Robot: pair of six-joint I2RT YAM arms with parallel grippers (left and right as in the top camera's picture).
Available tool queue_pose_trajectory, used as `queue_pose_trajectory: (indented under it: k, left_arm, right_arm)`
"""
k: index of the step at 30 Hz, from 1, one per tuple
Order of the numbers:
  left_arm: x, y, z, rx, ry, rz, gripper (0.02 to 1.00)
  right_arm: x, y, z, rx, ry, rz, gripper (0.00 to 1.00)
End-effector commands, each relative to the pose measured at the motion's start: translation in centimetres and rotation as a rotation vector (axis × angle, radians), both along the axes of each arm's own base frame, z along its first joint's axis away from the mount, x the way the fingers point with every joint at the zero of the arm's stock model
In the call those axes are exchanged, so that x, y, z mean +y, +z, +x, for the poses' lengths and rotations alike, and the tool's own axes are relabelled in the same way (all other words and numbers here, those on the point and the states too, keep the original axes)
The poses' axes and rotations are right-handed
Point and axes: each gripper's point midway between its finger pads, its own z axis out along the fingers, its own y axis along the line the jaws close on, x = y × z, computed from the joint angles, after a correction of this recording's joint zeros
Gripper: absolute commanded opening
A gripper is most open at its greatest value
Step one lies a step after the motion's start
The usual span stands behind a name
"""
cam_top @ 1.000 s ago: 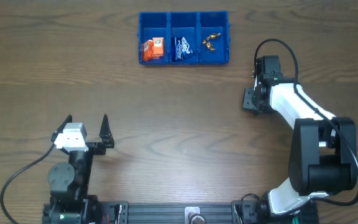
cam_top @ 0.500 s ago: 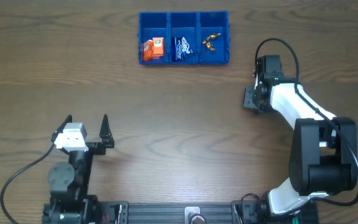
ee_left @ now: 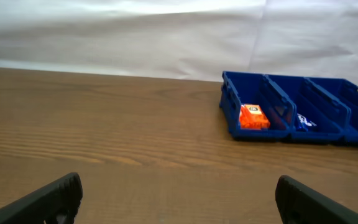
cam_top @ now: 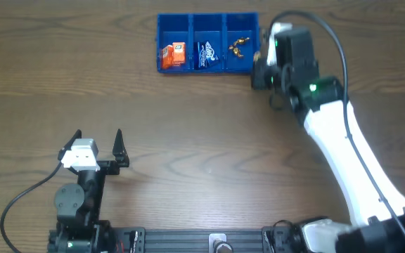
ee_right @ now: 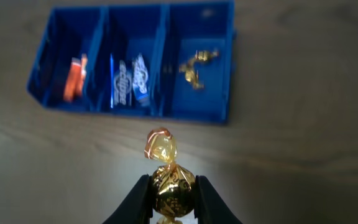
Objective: Sort Candies Into Trays
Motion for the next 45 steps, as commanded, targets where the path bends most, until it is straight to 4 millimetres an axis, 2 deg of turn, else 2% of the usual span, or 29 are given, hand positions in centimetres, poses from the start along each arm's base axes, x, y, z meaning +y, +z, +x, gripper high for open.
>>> queue_pose_trajectory:
  k: [1, 4, 7, 9, 13, 17, 21, 23, 25, 26, 28, 30, 31, 34, 37, 38, 40, 41, 42, 45]
  left_arm:
    - [0.1, -1.7, -0.1, 0.051, 0.004, 0.018, 0.996]
    - [0.1, -1.7, -0.1, 0.051, 0.004, 0.018, 0.998]
    - [0.1, -1.7, -0.1, 0.051, 0.004, 0.017, 0.998]
    - [0.1, -1.7, -0.1, 0.051, 0.004, 0.017, 0.998]
    - [0.1, -1.7, -0.1, 0.051, 0.004, 0.018, 0.998]
    - [0.1, -1.7, -0.1, 0.051, 0.004, 0.017, 0.998]
    - [0.1, -1.7, -0.1, 0.051, 0.004, 0.017, 1.0]
    - [0.1, -1.7, -0.1, 0.051, 0.004, 0.017, 0.998]
    - [0.1, -1.7, -0.1, 0.051, 0.004, 0.017, 0.998]
    - [0.1, -1.7, -0.1, 0.051, 0.004, 0.017, 0.998]
    - [0.1, -1.7, -0.1, 0.051, 0.004, 0.017, 0.996]
    - [0.1, -1.7, -0.1, 0.051, 0.004, 0.017, 0.998]
    - [0.1, -1.7, -0.1, 0.051, 0.004, 0.017, 0.998]
    - [0.1, -1.7, -0.1, 0.051, 0.004, 0.017, 0.998]
    - [0.1, -1.7, -0.1, 0.051, 0.004, 0.018, 0.996]
    - [0.1, -1.7, -0.1, 0.051, 0.004, 0.017, 0.998]
    - [0.1, -1.7, -0.1, 0.051, 0.004, 0.018, 0.998]
    - [0.1, -1.7, -0.1, 0.051, 0.004, 0.017, 0.998]
    - [0.1, -1.7, -0.1, 0.051, 0.004, 0.017, 0.998]
    - [0.1, -1.7, -0.1, 0.051, 0.004, 0.017, 0.996]
  right_arm:
    - [0.0, 1.4, 7.2, -0.019, -0.093, -0.075, 0.084]
    - [0.9, 0.5, 10.2, -0.019, -0.085, -0.123, 0.095]
    - [1.7, -2.3, 12.9, -0.002, -0.092, -0.136, 0.117]
    - [2.0, -4.2, 13.9, 0.009, -0.094, -0.138, 0.121]
    - [2.2, -7.2, 14.5, 0.051, -0.093, -0.15, 0.121]
    - [2.2, -8.0, 14.5, 0.068, -0.092, -0.155, 0.159]
    - [2.7, -8.1, 14.4, 0.072, -0.074, -0.135, 0.406]
    - [2.7, -8.1, 14.4, 0.074, -0.072, -0.134, 0.601]
    - [2.7, -8.1, 14.4, 0.071, -0.066, -0.144, 0.72]
    - [2.8, -7.7, 14.3, 0.068, -0.06, -0.132, 0.75]
    - [1.5, -6.8, 14.3, 0.071, -0.07, -0.105, 0.776]
    - [-1.1, -4.9, 13.8, 0.067, -0.108, -0.1, 0.807]
    - [-3.5, -2.4, 12.9, 0.04, -0.118, -0.134, 0.822]
    - [-7.7, 2.1, 10.6, -0.048, -0.169, -0.205, 0.875]
    - [-11.6, 5.5, 7.7, -0.177, -0.22, -0.229, 1.0]
    - [-12.4, 6.2, 6.2, -0.225, -0.241, -0.224, 1.0]
    - [-12.6, 6.7, 3.1, -0.311, -0.241, -0.194, 1.0]
    - [-11.9, 6.6, 1.2, -0.352, -0.209, -0.16, 0.998]
    - [-10.8, 5.9, -1.5, -0.407, -0.159, -0.108, 0.998]
    - [-10.2, 3.9, -5.6, -0.498, -0.107, -0.045, 0.998]
